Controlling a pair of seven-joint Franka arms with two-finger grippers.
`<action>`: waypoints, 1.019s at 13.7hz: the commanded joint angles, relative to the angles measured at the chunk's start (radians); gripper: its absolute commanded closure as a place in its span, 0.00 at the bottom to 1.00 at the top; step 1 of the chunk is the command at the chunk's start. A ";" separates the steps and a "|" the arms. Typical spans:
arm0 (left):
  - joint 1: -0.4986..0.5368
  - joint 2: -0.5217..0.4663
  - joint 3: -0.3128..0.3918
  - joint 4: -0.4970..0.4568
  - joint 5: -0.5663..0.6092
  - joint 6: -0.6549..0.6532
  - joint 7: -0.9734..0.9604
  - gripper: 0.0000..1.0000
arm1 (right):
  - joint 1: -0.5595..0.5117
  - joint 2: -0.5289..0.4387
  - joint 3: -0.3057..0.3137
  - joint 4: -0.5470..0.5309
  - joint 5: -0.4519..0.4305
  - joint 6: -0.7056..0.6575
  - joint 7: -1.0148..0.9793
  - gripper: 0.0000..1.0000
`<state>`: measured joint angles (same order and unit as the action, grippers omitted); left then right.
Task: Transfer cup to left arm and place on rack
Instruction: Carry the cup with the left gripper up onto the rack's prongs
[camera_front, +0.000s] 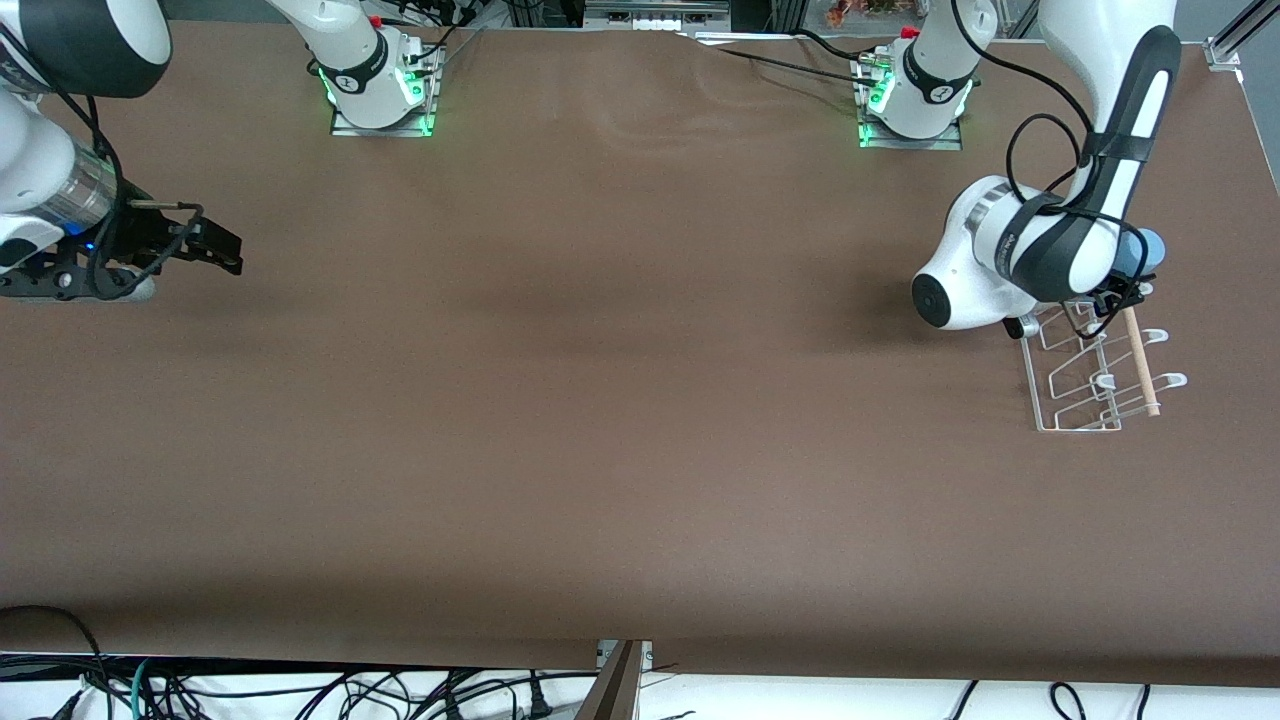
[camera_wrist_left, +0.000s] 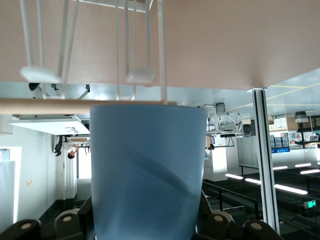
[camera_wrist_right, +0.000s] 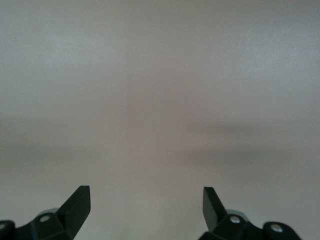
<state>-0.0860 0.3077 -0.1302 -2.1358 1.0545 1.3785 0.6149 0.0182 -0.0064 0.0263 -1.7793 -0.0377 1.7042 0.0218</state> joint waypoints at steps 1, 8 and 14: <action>-0.009 -0.009 -0.002 -0.058 0.067 0.020 -0.081 1.00 | 0.049 -0.009 -0.043 0.027 -0.010 -0.043 -0.034 0.01; -0.009 0.048 0.000 -0.070 0.073 0.063 -0.168 1.00 | 0.048 0.012 -0.054 0.066 -0.008 -0.084 -0.073 0.01; -0.005 0.111 0.000 -0.070 0.127 0.091 -0.234 0.97 | 0.049 0.019 -0.052 0.087 0.002 -0.084 -0.068 0.01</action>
<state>-0.0900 0.4104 -0.1317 -2.2000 1.1388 1.4562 0.3974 0.0590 0.0055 -0.0235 -1.7258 -0.0374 1.6352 -0.0454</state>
